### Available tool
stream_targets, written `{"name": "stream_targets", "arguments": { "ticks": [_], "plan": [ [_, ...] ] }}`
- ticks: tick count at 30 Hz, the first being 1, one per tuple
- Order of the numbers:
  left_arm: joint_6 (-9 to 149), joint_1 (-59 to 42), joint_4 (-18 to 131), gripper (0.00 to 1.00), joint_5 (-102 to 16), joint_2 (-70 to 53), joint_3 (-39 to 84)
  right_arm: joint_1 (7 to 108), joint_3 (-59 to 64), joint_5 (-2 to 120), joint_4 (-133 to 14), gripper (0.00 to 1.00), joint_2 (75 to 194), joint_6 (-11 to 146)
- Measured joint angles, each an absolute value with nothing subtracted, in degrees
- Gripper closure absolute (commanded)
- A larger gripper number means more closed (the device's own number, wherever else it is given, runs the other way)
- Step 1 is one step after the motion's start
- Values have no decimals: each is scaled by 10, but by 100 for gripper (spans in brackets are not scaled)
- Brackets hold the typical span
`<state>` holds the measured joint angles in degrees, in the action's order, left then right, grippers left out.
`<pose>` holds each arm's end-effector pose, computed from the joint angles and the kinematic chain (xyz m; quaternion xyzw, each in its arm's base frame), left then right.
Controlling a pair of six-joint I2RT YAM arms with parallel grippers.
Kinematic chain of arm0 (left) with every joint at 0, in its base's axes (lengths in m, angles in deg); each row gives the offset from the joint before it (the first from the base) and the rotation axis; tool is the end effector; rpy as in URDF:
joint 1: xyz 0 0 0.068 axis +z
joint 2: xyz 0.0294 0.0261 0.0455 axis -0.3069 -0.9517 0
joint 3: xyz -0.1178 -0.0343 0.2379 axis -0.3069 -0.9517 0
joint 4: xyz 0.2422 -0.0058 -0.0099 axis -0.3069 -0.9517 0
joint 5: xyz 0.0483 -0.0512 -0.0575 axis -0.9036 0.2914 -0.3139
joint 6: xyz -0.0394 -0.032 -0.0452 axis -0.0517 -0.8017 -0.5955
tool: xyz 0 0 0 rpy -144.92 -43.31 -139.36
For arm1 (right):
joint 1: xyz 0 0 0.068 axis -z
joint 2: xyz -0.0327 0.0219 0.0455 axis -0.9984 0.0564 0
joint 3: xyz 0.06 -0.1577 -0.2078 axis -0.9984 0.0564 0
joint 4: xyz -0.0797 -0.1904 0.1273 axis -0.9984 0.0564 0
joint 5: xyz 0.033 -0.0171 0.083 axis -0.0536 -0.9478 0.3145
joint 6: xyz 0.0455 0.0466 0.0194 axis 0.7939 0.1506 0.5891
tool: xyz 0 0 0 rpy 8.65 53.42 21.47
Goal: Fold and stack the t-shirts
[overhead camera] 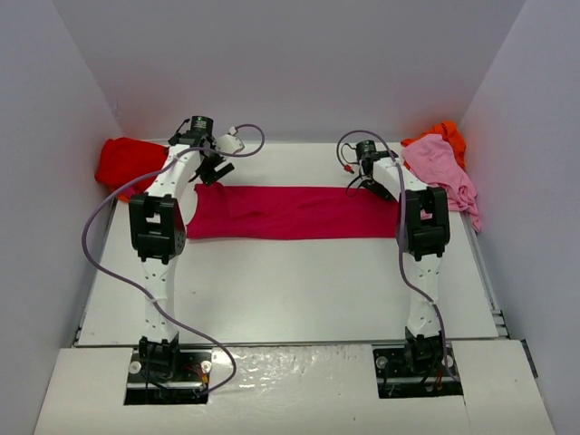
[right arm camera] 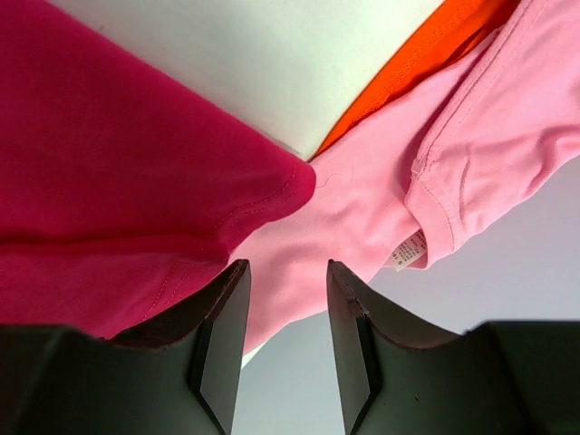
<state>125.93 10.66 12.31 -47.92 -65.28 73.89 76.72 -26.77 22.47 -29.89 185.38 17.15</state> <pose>0.5016 -0.0666 0.2307 0.4177 0.8440 0.0814 0.3265 0.4839 0.0587 0.1563 -0.3549 0.8605 -0.3104 0.1932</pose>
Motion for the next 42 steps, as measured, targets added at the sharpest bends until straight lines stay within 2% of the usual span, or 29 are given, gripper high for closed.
{"name": "stream_targets", "arguments": {
  "ticks": [1,5,8,11,14,17,20,25,42],
  "plan": [
    [1260,105,121,34,-475,-638,724,767,-267,225,-301,63,1853,173],
    [1267,100,117,70,-463,-568,657,769,-253,225,-307,62,1839,179],
    [1278,90,116,74,-459,-533,625,769,-235,225,-313,61,1821,186],
    [1283,81,117,89,-451,-532,617,769,-215,225,-316,60,1802,189],
    [1296,65,105,100,-445,-534,601,769,-190,225,-325,60,1783,191],
    [1314,38,93,99,-445,-536,572,769,-170,225,-329,60,1771,195],
    [1324,4,81,92,-445,-543,552,769,-159,225,-332,60,1766,201],
    [1326,-41,62,91,-431,-570,551,769,-136,225,-342,59,1762,205],
    [1325,-34,51,91,-433,-624,579,769,-111,224,-350,57,1748,207]
  ]
}}
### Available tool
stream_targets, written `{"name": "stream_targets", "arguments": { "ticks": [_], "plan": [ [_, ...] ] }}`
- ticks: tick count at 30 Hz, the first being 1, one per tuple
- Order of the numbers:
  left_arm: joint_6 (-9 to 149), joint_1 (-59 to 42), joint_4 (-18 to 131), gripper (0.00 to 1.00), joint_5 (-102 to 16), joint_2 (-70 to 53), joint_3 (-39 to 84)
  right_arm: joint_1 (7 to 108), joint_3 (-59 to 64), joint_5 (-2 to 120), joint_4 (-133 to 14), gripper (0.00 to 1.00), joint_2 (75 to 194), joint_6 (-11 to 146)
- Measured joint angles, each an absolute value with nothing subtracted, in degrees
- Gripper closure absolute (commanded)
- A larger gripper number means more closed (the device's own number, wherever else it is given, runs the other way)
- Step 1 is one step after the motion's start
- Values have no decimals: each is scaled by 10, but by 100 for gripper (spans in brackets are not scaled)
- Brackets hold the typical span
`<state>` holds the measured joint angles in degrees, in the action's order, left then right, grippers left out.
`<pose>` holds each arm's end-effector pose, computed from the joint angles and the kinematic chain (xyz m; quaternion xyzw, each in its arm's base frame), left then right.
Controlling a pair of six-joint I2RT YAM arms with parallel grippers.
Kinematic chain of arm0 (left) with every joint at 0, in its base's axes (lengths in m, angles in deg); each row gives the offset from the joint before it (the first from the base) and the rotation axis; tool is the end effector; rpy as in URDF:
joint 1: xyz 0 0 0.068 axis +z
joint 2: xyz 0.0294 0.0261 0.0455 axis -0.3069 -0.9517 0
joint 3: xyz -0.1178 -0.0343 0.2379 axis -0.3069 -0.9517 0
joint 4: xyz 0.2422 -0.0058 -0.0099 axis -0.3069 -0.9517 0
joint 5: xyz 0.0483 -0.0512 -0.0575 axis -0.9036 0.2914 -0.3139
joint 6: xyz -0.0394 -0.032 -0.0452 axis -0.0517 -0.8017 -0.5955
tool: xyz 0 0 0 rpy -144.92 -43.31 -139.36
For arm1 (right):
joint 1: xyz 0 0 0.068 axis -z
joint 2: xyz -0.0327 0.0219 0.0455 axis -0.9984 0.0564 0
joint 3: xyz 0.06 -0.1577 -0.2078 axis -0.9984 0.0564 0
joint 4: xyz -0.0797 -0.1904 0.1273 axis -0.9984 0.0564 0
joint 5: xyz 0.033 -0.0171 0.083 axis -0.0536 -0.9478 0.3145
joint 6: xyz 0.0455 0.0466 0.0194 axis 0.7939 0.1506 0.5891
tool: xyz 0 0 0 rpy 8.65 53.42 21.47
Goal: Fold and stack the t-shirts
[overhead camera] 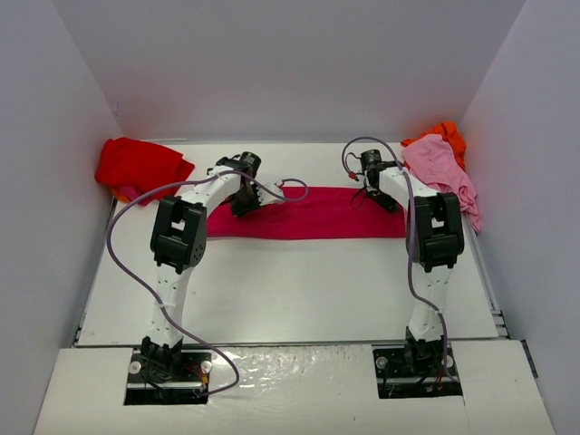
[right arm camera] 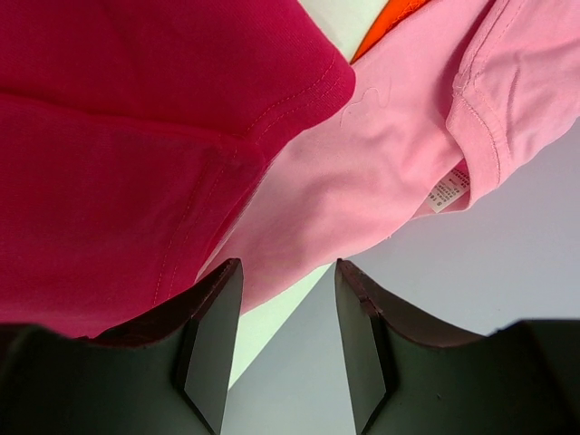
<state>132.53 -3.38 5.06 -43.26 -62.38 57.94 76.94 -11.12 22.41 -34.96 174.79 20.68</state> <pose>0.4223 -0.1724 0.1648 0.5886 0.7887 -0.0238 0.1758 0.4414 0.0494 0.1650 -0.3263 0.8716 -0.3051 0.2020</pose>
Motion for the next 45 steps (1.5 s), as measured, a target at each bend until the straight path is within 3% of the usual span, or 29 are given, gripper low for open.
{"name": "stream_targets", "arguments": {
  "ticks": [4,8,23,45],
  "plan": [
    [1326,-34,51,90,-435,-624,579,769,-111,224,-352,57,1748,207],
    [1326,-34,51,81,-437,-624,579,769,-111,224,-352,57,1748,207],
    [1326,-34,58,72,-450,-607,556,769,-91,225,-358,57,1747,209],
    [1326,-34,66,71,-457,-562,496,769,-76,225,-365,55,1738,217]
  ]
}}
